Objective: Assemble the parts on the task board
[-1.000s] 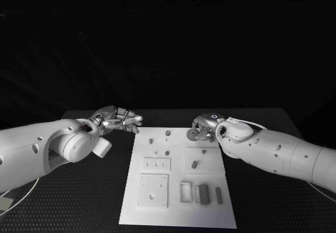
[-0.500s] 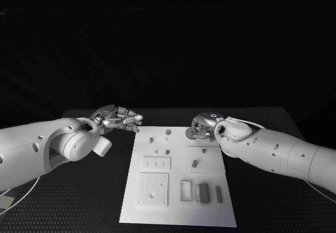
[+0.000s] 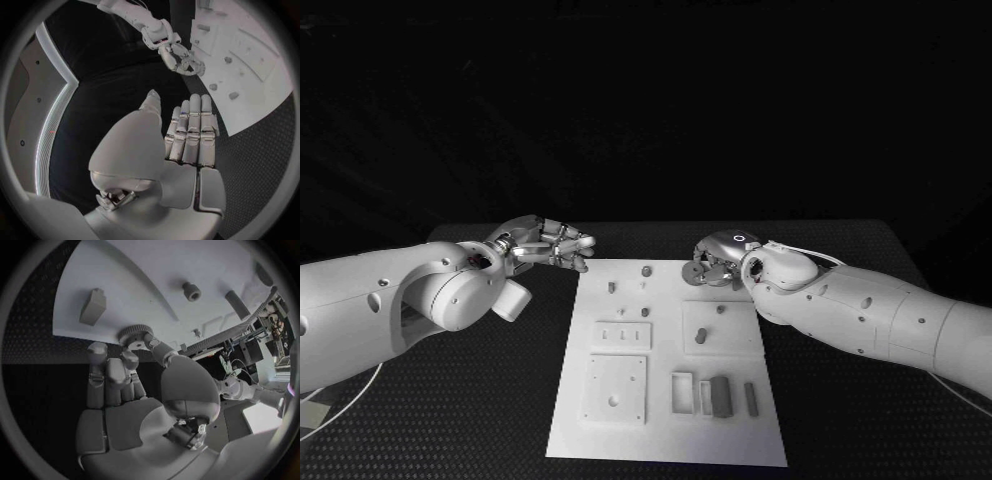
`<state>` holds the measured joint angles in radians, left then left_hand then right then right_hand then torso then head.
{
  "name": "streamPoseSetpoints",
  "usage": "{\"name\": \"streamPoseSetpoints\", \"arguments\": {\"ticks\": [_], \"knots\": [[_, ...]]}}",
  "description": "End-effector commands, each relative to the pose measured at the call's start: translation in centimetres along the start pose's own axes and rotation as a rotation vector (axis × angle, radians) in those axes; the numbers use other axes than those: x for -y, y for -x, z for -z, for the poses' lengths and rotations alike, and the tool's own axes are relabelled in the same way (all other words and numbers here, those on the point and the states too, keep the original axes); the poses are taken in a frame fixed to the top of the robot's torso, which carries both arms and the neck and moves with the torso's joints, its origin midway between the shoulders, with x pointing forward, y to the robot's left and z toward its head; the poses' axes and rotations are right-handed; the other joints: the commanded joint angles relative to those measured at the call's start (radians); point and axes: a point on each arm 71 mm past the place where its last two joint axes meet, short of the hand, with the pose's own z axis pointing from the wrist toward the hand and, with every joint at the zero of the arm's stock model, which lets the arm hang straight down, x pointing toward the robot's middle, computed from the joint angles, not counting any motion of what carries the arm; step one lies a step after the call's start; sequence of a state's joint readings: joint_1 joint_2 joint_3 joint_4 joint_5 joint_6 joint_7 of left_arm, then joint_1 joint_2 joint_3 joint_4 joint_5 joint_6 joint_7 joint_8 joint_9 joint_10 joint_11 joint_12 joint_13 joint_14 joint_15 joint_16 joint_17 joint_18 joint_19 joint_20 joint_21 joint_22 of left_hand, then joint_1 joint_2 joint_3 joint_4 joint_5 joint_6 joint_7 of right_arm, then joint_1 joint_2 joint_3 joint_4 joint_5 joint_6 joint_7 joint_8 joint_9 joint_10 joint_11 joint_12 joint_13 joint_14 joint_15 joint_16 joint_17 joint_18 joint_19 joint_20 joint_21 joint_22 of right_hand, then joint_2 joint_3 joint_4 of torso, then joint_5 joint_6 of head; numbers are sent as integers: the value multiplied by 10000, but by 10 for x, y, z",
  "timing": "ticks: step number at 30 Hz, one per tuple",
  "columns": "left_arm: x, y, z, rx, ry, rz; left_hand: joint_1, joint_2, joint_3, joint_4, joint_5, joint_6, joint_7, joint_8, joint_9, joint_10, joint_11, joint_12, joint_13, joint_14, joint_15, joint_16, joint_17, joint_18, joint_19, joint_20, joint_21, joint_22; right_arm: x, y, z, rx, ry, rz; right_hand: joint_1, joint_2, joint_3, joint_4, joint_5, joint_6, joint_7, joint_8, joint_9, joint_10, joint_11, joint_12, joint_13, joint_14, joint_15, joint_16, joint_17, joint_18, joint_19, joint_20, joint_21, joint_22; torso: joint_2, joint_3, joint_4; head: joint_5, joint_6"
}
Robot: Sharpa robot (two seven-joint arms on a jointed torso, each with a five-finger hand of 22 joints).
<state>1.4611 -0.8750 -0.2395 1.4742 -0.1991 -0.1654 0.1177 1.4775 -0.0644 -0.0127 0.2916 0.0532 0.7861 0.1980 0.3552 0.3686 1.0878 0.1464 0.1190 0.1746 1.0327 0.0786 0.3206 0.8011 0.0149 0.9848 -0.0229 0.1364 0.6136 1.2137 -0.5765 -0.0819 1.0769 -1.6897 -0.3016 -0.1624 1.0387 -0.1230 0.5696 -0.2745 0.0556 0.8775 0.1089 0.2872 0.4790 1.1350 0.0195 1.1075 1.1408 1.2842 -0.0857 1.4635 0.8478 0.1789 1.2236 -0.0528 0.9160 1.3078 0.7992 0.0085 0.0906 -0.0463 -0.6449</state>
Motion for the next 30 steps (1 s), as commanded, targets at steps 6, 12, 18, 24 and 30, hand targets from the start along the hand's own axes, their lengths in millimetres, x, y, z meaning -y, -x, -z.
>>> {"name": "streamPoseSetpoints", "arguments": {"ticks": [6,12,18,24,30], "knots": [[1,-2,0,-113,-69,-2,-6,-25,81,5,-6,37,8,-37,-16,98,-5,-58,15,97,1,-65,19,26,70,16,-50,11,-3,-29,7,-1300,-26,503,292,291,249,-81,30,399,210,55,59,-40,-21,32,-37,28,-44,-17,-10,829,-13,-46,13,180,-4,2,-25,-2,18],[1,-2,0,-100,-66,-2,-5,-23,83,5,-6,39,7,-37,-16,100,-6,-61,16,99,1,-69,23,25,71,16,-52,12,-6,-28,7,-1148,65,506,300,414,288,-104,27,564,164,130,115,-1,-63,44,-65,36,-80,-9,-6,829,1,-29,34,192,-8,0,-11,-15,34],[1,-1,1,-73,-66,-2,-6,-22,84,5,-6,42,7,-37,-17,104,-6,-64,17,101,1,-73,27,25,71,17,-53,13,-11,-25,8,-902,151,493,309,519,312,-128,28,636,132,157,145,21,-95,48,-84,39,-111,-3,-2,829,6,-28,45,194,-9,1,-6,-6,27],[1,-1,1,-91,-64,4,-14,-18,85,8,-7,46,6,-37,-17,108,-6,-68,19,104,2,-78,32,24,73,18,-55,15,-15,-19,10,-374,89,424,311,498,303,-136,25,664,120,166,159,36,-107,52,-93,41,-124,3,1,829,11,-31,56,198,-13,1,-14,0,51],[1,0,1,-62,-60,3,-18,-16,85,8,-6,47,6,-38,-18,110,-7,-71,20,105,2,-83,36,24,73,18,-56,16,-15,-1,9,342,-119,150,242,462,284,-93,27,698,108,173,177,58,-118,53,-109,47,-135,10,4,829,25,-25,70,199,-10,8,-3,12,54]]}}
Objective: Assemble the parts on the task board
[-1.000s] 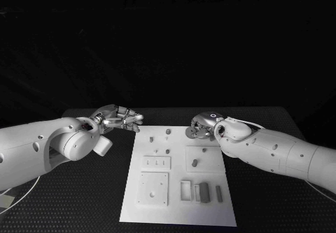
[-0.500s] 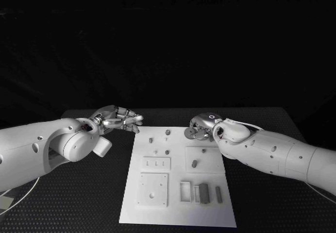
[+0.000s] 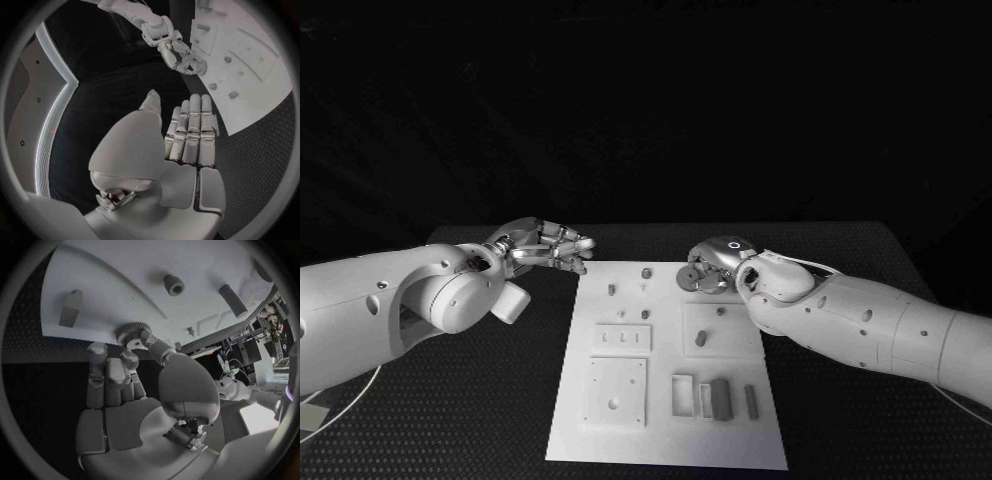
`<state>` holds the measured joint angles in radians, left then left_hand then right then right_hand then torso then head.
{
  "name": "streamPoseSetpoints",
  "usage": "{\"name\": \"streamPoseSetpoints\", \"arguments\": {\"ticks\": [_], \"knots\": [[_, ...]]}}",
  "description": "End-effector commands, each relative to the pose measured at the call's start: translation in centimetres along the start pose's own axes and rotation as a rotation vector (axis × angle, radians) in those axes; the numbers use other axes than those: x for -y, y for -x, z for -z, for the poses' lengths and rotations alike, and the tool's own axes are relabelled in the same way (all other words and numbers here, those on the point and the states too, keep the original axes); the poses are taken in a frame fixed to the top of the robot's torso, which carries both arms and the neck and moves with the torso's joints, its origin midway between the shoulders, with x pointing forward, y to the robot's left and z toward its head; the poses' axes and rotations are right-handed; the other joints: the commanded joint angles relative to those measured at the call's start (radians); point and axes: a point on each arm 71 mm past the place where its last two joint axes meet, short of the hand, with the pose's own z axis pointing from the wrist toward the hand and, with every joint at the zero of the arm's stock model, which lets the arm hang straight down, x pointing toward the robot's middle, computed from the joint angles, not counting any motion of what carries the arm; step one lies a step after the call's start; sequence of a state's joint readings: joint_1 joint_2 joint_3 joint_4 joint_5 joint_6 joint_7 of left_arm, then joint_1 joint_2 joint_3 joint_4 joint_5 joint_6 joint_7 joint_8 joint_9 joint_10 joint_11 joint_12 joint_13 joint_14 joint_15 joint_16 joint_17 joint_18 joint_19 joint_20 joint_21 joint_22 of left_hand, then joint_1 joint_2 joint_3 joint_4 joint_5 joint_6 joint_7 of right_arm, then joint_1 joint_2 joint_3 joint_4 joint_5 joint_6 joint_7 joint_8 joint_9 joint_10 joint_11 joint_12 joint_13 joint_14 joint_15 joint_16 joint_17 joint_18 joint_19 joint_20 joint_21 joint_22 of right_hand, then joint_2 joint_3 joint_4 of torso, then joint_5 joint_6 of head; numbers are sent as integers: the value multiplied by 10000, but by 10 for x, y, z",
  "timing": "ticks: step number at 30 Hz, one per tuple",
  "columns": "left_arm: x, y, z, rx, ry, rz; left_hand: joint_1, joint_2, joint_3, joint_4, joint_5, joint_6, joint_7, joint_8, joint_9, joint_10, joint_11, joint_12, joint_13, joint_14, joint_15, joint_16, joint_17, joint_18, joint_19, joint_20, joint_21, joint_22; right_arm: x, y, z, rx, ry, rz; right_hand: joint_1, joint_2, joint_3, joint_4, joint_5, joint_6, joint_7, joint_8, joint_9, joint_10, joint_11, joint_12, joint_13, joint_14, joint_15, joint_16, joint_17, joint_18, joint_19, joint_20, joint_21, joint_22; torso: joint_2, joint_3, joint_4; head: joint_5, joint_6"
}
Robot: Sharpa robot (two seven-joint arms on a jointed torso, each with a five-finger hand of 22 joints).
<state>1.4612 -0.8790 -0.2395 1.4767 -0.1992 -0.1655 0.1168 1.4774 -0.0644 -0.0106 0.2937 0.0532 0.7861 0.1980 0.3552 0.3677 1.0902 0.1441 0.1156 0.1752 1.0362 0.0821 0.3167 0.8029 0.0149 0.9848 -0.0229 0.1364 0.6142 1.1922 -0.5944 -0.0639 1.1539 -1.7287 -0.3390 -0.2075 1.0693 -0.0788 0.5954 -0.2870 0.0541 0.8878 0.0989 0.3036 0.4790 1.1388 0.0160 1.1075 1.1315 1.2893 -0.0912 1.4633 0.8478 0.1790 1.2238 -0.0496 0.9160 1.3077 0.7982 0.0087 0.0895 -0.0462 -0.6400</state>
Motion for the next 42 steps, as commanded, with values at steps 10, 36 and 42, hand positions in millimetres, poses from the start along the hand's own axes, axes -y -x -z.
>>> {"name": "streamPoseSetpoints", "arguments": {"ticks": [10,36,42], "knots": [[1,0,0,-59,-79,-5,-19,-20,65,-15,-6,51,5,-39,-10,93,15,-43,16,73,-34,-52,25,25,74,17,-59,12,-19,25,4,949,0,-24,-91,-25,32,46,42,626,195,17,193,42,-96,52,-32,1,-93,20,7,828,36,-62,83,199,4,1,1,17,35],[3,-7,0,-203,-105,12,-17,-20,67,-17,-6,52,4,-41,-11,96,15,-48,18,77,-35,-57,31,26,75,16,-61,13,-85,28,-11,1099,1220,-332,-130,-104,50,83,44,545,207,-43,181,55,-88,33,-59,-3,-91,11,3,828,38,-69,81,191,19,-18,45,17,65],[3,-7,0,-206,-119,11,-19,-27,65,-17,-7,53,4,-42,-12,98,15,-52,19,78,-35,-62,36,26,75,16,-63,14,-91,18,-15,903,1246,-252,-128,-107,57,84,44,543,208,-46,182,55,-88,30,-62,-4,-90,9,2,828,38,-72,80,190,11,-33,32,40,32]]}}
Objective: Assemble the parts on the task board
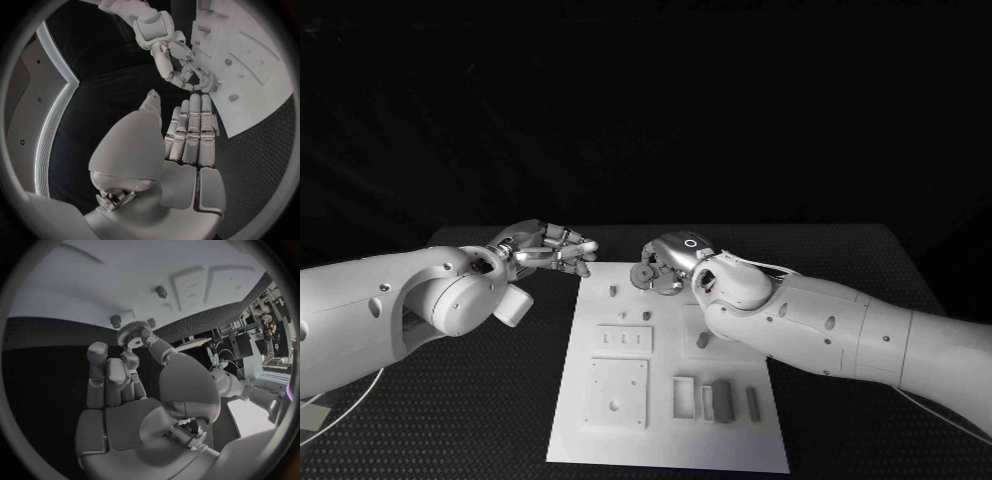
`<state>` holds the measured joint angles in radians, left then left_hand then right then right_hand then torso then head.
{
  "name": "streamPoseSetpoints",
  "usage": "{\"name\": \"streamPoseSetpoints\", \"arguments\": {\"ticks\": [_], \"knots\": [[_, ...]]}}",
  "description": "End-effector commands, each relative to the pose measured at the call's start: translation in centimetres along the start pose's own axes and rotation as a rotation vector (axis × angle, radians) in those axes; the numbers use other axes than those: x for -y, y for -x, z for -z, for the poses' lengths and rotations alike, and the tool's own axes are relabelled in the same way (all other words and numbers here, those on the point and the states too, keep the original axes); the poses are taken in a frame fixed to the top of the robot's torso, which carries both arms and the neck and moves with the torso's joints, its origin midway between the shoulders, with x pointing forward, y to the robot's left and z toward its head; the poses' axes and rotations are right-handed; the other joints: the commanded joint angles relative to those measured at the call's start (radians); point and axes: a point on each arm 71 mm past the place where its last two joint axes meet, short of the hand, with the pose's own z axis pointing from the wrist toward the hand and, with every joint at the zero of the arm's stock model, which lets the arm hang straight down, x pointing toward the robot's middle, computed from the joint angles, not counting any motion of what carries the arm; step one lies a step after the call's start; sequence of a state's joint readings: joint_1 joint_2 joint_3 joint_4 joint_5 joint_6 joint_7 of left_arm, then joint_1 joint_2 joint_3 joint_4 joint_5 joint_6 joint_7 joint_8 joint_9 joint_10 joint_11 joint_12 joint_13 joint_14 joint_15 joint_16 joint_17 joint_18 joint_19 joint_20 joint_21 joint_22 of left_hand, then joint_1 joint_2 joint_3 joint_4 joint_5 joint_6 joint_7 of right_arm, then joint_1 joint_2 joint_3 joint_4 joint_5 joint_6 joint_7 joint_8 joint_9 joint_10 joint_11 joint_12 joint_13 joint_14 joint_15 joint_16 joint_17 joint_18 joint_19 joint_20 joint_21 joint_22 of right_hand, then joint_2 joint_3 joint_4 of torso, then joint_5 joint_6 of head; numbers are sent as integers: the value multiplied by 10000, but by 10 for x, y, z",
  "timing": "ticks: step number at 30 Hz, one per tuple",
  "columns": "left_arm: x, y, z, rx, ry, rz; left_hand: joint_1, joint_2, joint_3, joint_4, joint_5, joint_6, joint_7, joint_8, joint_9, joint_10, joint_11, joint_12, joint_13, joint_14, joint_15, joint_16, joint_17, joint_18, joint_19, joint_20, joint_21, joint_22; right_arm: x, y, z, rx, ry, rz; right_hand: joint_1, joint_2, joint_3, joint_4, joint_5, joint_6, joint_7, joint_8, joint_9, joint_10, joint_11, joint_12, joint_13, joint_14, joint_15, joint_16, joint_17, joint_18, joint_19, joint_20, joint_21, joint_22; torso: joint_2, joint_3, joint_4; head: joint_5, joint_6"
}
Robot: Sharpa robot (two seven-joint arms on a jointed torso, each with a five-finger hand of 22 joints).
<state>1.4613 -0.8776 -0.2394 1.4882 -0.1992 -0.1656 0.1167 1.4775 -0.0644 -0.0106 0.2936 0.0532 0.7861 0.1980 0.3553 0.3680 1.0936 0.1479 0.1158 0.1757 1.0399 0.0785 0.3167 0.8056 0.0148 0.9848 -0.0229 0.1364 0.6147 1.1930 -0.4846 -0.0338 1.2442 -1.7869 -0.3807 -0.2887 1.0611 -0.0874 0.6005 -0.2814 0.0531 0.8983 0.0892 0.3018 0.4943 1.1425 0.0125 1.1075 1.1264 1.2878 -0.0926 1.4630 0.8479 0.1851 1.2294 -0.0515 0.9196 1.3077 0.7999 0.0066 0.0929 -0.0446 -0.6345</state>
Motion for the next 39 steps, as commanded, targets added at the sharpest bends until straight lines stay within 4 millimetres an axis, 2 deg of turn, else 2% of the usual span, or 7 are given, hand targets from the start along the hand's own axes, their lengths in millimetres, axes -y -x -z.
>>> {"name": "streamPoseSetpoints", "arguments": {"ticks": [1,5,12,21,39], "knots": [[2,-2,-1,-90,-92,-5,-19,-27,65,-16,-7,53,4,-42,-15,64,-23,-55,14,42,2,-63,9,26,75,16,-63,10,-3,-6,-1,-140,100,186,-46,-21,7,29,54,438,305,-28,30,19,-53,30,-11,11,-76,12,1,767,-18,-53,43,190,-6,-5,-9,31,-25],[2,-3,-1,-118,-96,-5,-19,-28,66,-16,-6,54,3,-43,-15,65,-24,-57,14,44,1,-65,12,26,76,16,-64,10,-7,-11,-3,-226,135,195,-44,-24,12,29,54,436,306,-31,30,19,-52,29,-14,11,-75,11,1,767,-18,-54,43,189,2,11,-18,43,-46],[3,-4,-2,-143,-111,-8,-19,-30,66,-16,-7,55,3,-44,-16,67,-24,-62,15,46,1,-71,17,26,77,16,-66,12,-9,-20,-5,-427,166,324,-45,-25,19,32,53,431,308,-37,31,20,-50,26,-18,10,-74,9,0,767,-18,-57,41,187,-7,14,-17,69,-89],[3,-4,-2,-150,-104,-8,-21,-30,66,-16,-6,55,4,-47,-18,68,-23,-69,17,48,1,-78,23,26,78,16,-68,14,-10,-24,-7,-476,19,381,-57,-72,25,32,52,411,314,-55,31,18,-45,19,-27,6,-70,2,-3,767,-20,-62,36,184,-14,29,-36,106,-81],[3,-5,-2,-181,-89,-4,-26,-33,66,-15,-6,54,5,-52,-21,72,-22,-83,19,52,1,-93,36,25,78,16,-73,17,-8,-33,-7,-678,-138,491,-63,-112,44,34,52,369,327,-88,30,14,-34,7,-42,0,-60,-12,-9,767,-24,-68,24,177,-4,22,-26,99,-116]]}}
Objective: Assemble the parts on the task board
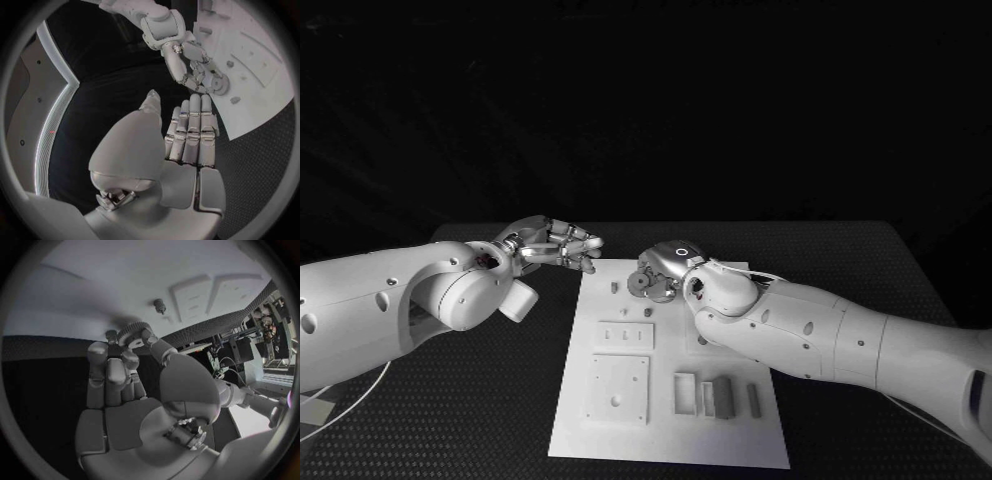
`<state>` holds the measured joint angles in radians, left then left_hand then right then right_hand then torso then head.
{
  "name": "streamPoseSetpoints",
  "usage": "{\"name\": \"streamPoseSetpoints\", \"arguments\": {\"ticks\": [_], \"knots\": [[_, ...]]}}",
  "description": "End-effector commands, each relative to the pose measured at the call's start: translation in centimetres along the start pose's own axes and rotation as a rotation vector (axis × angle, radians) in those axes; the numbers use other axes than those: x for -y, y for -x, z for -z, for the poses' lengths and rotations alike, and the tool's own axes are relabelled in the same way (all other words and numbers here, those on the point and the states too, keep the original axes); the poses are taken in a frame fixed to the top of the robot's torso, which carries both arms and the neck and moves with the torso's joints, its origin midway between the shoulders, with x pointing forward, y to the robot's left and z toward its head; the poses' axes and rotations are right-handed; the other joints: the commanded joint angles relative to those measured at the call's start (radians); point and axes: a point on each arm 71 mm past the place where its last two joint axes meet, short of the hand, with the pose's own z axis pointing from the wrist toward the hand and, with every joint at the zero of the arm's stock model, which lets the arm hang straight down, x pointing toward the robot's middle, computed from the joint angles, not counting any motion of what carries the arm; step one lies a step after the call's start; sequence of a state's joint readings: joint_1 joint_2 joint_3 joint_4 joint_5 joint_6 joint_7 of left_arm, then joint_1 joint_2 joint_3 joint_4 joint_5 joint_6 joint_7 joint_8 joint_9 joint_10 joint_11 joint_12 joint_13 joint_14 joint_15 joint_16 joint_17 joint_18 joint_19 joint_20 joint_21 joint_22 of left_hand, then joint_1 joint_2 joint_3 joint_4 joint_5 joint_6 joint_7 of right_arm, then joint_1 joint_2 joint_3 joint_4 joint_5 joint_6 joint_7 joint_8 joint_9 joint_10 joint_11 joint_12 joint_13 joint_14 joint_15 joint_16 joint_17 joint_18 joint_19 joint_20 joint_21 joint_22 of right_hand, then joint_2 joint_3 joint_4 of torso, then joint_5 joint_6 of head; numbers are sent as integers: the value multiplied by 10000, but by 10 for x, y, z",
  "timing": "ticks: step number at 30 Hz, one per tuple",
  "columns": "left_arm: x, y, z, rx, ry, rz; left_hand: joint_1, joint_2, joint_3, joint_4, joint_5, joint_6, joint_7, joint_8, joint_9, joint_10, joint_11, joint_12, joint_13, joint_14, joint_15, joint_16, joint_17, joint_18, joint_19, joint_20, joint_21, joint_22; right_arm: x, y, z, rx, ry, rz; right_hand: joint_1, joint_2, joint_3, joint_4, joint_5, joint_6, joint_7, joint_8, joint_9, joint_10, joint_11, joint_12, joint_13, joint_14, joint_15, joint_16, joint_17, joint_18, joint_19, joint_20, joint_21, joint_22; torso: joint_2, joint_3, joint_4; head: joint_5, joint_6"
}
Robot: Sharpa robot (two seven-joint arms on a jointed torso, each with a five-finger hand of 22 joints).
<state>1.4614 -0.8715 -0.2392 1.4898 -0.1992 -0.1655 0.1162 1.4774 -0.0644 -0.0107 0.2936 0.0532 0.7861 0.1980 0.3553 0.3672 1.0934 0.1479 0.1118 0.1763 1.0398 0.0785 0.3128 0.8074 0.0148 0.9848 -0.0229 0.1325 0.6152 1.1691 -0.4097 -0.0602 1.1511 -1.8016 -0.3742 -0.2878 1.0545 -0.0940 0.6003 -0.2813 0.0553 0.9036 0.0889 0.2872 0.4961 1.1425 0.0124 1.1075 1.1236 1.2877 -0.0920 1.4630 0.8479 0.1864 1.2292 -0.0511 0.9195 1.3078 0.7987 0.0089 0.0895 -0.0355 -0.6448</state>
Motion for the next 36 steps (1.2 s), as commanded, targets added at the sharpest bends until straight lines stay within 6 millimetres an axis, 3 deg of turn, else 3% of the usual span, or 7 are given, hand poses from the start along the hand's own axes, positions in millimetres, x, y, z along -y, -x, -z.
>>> {"name": "streamPoseSetpoints", "arguments": {"ticks": [1,27,31,36], "knots": [[2,-2,0,-107,-76,-1,-26,-34,66,-15,-7,54,6,-52,-14,74,-22,-44,14,52,1,-54,18,25,78,16,-35,12,3,-6,2,-236,-124,229,4,-48,47,34,30,313,330,56,12,13,-32,6,-15,1,-66,-13,-9,754,-22,-73,24,177,6,0,10,8,-17],[2,-2,0,-154,-74,3,-28,-38,68,-15,-7,59,4,-56,-16,83,-22,-60,19,58,2,-75,36,25,79,16,-43,16,4,-8,3,-297,-213,292,-13,-93,56,46,29,295,340,36,16,13,-23,2,-27,2,-56,-19,-12,754,-19,-75,17,173,5,15,-5,4,-47],[2,-2,-1,-152,-74,1,-30,-37,68,-14,-7,58,5,-57,-17,83,-22,-63,19,59,2,-78,39,24,80,16,-44,17,5,-8,2,-232,-237,119,-111,-314,72,157,34,-225,480,-285,-112,12,106,-6,-55,5,60,-33,-18,754,-7,-81,-10,160,-3,11,0,2,-46],[2,-1,0,-134,-65,2,-30,-37,68,-15,-7,58,5,-59,-18,84,-22,-66,20,60,2,-81,41,24,80,16,-45,18,7,-7,3,-144,-280,-10,-252,-820,215,680,32,-752,637,-600,-285,-29,259,10,-83,9,211,-26,-11,754,34,-106,-47,148,1,6,-2,-5,-50]]}}
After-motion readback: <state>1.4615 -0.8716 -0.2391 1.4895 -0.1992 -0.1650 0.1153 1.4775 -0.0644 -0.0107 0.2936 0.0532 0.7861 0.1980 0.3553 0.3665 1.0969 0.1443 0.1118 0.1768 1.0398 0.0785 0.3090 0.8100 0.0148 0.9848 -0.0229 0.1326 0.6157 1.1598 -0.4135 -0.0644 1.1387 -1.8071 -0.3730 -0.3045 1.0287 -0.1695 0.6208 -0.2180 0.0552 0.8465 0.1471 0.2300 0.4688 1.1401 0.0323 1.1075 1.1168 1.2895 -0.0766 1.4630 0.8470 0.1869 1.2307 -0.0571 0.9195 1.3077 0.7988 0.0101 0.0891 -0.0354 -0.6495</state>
